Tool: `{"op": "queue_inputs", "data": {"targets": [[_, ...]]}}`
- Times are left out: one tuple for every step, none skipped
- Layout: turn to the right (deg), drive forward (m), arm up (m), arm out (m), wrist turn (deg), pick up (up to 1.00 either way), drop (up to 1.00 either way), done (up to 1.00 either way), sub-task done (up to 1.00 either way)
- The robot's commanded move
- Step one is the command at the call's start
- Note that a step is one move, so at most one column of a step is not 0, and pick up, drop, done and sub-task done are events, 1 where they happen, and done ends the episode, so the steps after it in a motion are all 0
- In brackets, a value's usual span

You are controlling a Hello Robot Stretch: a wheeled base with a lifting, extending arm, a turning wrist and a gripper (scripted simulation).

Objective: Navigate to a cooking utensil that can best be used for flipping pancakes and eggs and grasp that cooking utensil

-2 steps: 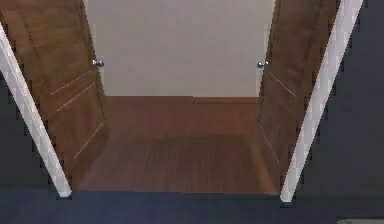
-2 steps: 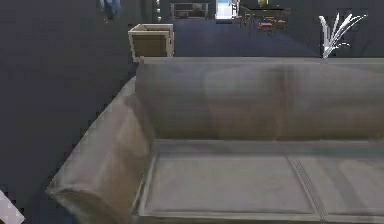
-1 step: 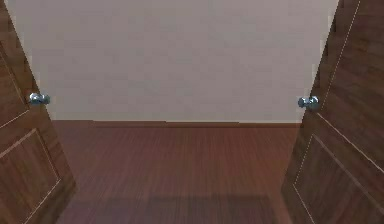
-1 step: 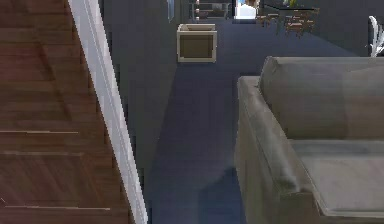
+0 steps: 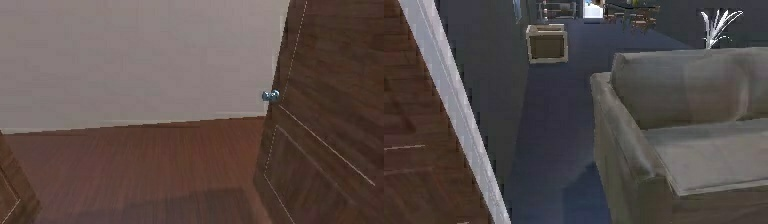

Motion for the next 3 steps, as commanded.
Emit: {"op": "queue_inputs", "data": {"targets": [[0.0,1.0,0.0,0.0,0.0,0.0,0.0,0.0,0.0],[0.0,0.4,0.0,0.0,0.0,0.0,0.0,0.0,0.0],[27.0,0.0,0.0,0.0,0.0,0.0,0.0,0.0,0.0]]}}
